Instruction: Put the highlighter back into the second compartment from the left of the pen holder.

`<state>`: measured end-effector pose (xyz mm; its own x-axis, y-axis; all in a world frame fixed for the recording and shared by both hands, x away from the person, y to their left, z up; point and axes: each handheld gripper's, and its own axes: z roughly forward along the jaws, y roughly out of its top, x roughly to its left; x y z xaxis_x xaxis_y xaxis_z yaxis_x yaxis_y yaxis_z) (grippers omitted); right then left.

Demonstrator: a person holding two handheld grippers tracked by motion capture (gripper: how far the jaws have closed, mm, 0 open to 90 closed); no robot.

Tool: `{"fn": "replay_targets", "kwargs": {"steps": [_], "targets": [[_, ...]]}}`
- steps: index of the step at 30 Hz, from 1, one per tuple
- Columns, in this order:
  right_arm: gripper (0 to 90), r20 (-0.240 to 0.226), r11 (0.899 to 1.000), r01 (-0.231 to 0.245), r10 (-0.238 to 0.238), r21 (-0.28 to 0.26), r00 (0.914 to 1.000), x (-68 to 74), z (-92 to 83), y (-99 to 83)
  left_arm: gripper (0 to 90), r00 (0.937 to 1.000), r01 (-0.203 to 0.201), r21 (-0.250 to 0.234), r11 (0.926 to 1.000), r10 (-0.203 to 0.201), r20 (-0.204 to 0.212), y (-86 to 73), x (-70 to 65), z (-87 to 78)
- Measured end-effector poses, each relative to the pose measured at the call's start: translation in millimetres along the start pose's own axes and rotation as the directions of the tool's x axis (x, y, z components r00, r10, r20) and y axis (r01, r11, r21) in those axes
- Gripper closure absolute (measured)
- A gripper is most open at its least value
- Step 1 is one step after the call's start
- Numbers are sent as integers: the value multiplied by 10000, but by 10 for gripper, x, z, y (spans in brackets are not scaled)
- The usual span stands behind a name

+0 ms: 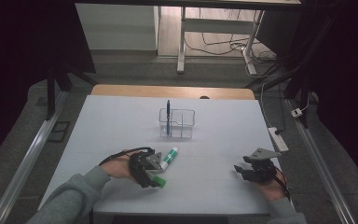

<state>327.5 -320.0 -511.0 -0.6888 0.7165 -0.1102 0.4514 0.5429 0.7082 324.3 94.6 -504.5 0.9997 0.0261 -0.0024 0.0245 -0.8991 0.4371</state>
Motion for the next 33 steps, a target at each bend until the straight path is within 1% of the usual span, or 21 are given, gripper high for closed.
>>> {"fn": "replay_targets", "kwargs": {"steps": [5,9,13,19,21,23,25,26,28,30,31,33], "targets": [[438,69,10000,-3,3,-12,10000,0,-3,1,345,10000,-22,-23,10000,22,-88,-7,-12,-30],[439,-1,10000,-1,1,-10,10000,1,-1,2,357,10000,-68,-57,10000,67,-54,-11,-41,-51],[438,1,10000,18,-18,3,10000,2,2,2,364,9995,-318,235,9992,318,42,5,-52,-16],[438,-4,10000,19,-19,7,10000,1,5,1,389,9985,-508,529,9973,495,247,38,-40,74],[438,-2,10000,9,-9,29,10000,0,8,-1,417,9979,-595,604,9964,579,288,45,-29,105],[438,-12,10000,-2,2,26,10000,-2,8,-2,436,9976,-634,524,9966,618,309,44,-18,104],[438,-6,10000,-25,25,18,10000,-3,9,-4,496,9976,-630,490,9968,615,305,40,-8,100],[438,-7,10000,-30,30,20,10000,-4,10,-5,519,9972,-697,532,9962,680,320,42,-9,93],[439,-9,10000,-23,23,33,10000,-3,14,-5,563,9952,-951,614,9936,936,272,53,-34,89],[438,-32,10000,-30,30,24,10000,-2,19,-7,639,9922,-1224,695,9900,1203,328,68,-65,89],[438,-34,10000,-35,35,28,10000,-2,20,-6,655,9924,-1219,750,9897,1201,280,74,-72,89],[438,-33,10000,-38,38,24,10000,-4,21,-7,659,9927,-1191,748,9901,1173,282,73,-72,88]]}}
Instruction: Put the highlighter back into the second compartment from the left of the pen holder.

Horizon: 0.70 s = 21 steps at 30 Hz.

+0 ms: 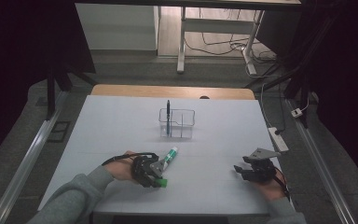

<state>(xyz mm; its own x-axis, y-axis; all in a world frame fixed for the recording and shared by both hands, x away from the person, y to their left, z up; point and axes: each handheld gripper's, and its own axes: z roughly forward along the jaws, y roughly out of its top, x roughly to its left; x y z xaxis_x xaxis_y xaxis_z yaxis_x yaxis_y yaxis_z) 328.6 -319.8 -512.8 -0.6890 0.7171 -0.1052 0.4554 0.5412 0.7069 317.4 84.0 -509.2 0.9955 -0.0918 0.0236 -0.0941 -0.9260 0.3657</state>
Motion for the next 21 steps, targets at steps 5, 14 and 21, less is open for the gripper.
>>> {"fn": "replay_targets", "kwargs": {"steps": [5,14,21], "targets": [[438,30,10000,12,-12,-6,10000,2,-11,1,661,9999,-15,22,10000,16,-99,5,-16,-3],[438,60,10000,-21,22,-48,10000,-6,-19,-1,661,9998,154,-442,9989,-150,91,-41,-23,-62],[438,37,10000,13,-13,-30,10000,-1,-15,3,661,9950,820,-1466,9858,-894,-440,-79,-31,-236]]}}
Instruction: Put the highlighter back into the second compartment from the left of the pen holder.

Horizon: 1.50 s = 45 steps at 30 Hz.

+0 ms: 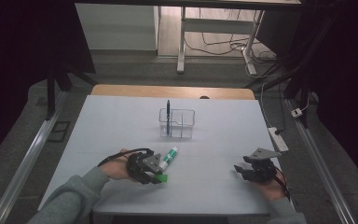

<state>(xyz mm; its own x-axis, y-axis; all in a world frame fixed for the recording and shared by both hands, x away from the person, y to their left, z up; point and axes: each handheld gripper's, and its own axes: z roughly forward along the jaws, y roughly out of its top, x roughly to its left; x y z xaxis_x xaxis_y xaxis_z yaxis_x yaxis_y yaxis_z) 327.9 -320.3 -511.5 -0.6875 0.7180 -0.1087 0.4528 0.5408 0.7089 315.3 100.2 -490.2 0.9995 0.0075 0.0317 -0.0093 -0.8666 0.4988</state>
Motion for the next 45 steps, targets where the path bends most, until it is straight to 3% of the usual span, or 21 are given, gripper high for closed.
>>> {"fn": "replay_targets", "kwargs": {"steps": [5,12,18,21,23,27,31,34,38,45], "targets": [[439,2,10000,-13,13,8,10000,-1,0,-1,661,9976,581,-651,9962,-604,-348,-31,41,-120],[439,18,10000,-17,17,41,10000,-2,5,-3,660,9884,1234,-1439,9819,-1345,-705,-87,101,-265],[440,108,10000,35,-35,-20,9999,3,-3,1,660,9698,1730,-2187,9603,-2049,-1325,-108,136,-396],[440,75,10000,-19,19,-61,10000,-1,-8,1,660,9603,1956,-2671,9436,-2396,-1429,-123,166,-476],[440,65,10000,-27,27,-58,10000,-2,-9,0,660,9527,2037,-2851,9366,-2567,-1627,-123,176,-516],[438,37,10000,-44,44,-55,10000,-1,-14,4,659,9351,2332,-3409,9107,-3062,-1785,-114,195,-587],[435,-6,9997,-124,123,-189,9999,0,-28,13,659,9187,2455,-3723,8950,-3374,-2054,-94,219,-656],[430,-24,9996,-154,153,-238,9999,-2,-32,12,659,9077,2620,-4036,8766,-3659,-2055,-86,247,-697],[427,-73,9992,-247,245,-310,9997,-6,-37,11,659,8941,2766,-4293,8598,-3940,-2130,-77,285,-731],[424,-54,9993,-238,237,-284,9997,-8,-36,9,659,8819,2777,-4899,8264,-4215,-2111,-68,339,-830]]}}
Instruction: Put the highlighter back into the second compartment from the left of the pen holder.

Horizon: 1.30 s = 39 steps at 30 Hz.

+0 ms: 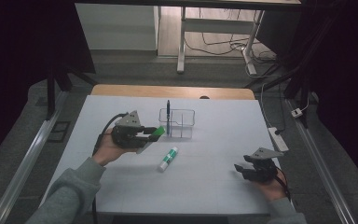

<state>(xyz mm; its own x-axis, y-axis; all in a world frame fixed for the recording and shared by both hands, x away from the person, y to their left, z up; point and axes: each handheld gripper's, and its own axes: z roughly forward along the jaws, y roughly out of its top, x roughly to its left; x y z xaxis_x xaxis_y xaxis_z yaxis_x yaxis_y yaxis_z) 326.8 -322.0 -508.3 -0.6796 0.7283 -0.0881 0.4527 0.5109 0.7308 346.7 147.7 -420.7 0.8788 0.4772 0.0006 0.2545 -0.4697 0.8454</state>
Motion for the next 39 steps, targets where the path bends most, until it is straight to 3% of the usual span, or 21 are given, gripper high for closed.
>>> {"fn": "replay_targets", "kwargs": {"steps": [9,23,39], "targets": [[423,56,10000,75,-75,15,10000,2,-1,2,659,9990,374,-624,9973,-388,-215,95,87,11],[423,68,10000,55,-55,52,10000,-8,5,-7,658,9970,415,-1283,9909,-494,-592,296,172,115],[423,71,9999,33,-34,118,10000,-10,11,-11,657,9964,447,-1559,9868,-552,-638,416,249,257]]}}
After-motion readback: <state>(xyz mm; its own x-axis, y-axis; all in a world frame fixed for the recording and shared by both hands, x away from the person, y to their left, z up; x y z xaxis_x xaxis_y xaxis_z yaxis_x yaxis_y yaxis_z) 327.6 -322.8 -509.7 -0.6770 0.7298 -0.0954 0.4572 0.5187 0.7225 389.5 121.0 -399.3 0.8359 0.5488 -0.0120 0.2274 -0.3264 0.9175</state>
